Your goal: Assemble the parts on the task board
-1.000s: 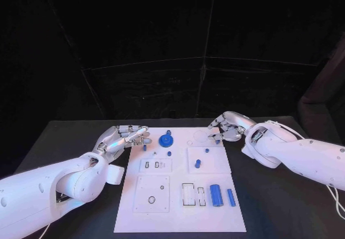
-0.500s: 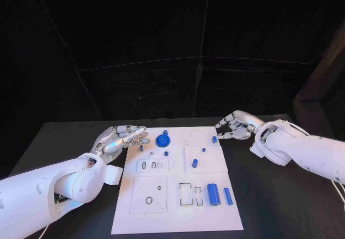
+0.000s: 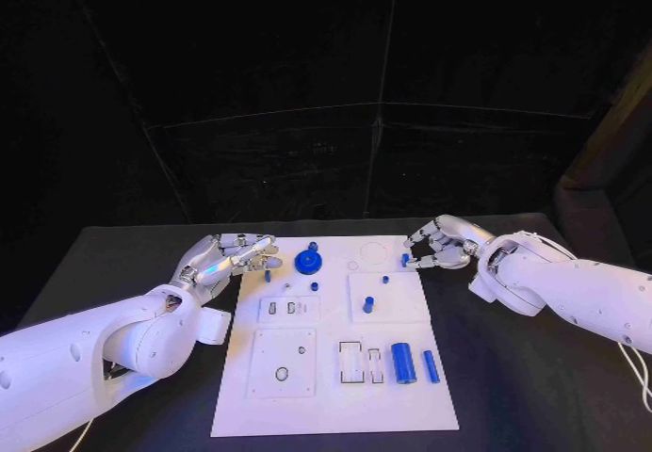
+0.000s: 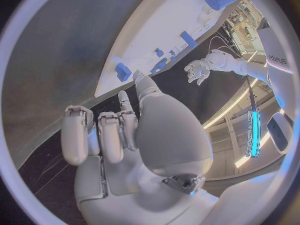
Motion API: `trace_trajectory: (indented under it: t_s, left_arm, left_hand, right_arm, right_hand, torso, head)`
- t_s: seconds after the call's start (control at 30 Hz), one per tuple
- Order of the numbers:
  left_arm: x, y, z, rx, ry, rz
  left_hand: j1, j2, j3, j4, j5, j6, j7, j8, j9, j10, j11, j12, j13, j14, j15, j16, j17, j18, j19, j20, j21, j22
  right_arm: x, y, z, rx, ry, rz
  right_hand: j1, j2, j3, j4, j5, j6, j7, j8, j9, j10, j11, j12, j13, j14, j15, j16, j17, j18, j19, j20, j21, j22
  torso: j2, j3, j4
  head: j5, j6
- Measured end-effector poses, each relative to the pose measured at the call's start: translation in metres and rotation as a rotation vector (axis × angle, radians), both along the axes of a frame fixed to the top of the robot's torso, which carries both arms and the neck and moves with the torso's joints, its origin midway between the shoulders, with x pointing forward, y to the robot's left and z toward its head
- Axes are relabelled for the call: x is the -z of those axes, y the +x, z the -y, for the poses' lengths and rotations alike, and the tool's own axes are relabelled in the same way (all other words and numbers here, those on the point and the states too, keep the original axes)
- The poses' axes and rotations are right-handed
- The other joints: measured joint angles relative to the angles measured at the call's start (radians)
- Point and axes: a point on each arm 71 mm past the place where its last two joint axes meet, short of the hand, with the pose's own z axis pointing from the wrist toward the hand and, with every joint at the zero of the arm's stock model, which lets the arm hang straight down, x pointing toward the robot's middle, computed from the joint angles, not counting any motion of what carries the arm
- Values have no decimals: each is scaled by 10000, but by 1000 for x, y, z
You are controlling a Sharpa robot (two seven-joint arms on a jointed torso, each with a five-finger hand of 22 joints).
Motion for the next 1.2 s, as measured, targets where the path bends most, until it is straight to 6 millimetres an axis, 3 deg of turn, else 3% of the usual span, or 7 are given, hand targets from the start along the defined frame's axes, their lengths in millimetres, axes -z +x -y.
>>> trace_trajectory:
  t_s: [0.5,0.8,1.0,1.2]
  left_arm:
    - [1,1,0,-6,7,-2]
    - [1,1,0,-4,7,-7]
    - [1,1,0,5,5,-9]
    - [1,1,0,15,2,-13]
  left_hand:
    - [0,0,28,-28,0,-3,-3,0,0,36,36,0,0,0,0,-60,7,0,36,36,0,1]
    - [0,0,28,-28,0,-4,-4,0,0,36,36,0,0,0,0,-60,7,0,36,36,0,2]
    - [0,0,28,-28,0,-5,-4,0,0,36,36,0,0,0,0,-59,6,0,36,36,0,2]
    - [0,0,28,-28,0,-6,-6,0,0,36,36,0,0,-1,0,-59,6,-1,36,36,0,3]
  right_arm:
    - [11,1,-3,-69,-17,-231]
    - [13,5,-6,-60,-25,-235]
    - [14,7,-8,-55,-35,-256]
    - [15,9,-8,-31,-60,-299]
  right_hand:
    - [105,106,58,-81,0,17,14,1,26,0,0,0,0,0,0,0,8,0,0,0,0,0]
    - [66,436,196,-156,-141,285,24,97,47,0,0,42,0,0,0,0,6,0,0,0,0,0]
    - [107,659,422,-244,-562,548,-1,100,47,0,0,89,1,0,0,0,6,0,0,0,1,0]
    - [79,688,505,-271,-614,662,-26,138,47,37,-37,89,1,0,0,0,5,1,0,0,1,-1]
  torso:
    - [-10,-1,-6]
    - [-11,-1,-6]
    - [-12,-2,-6]
    - [-12,-2,-6]
  head:
    - [6,-38]
    - [-3,-45]
    - [-16,-49]
    - [-18,-52]
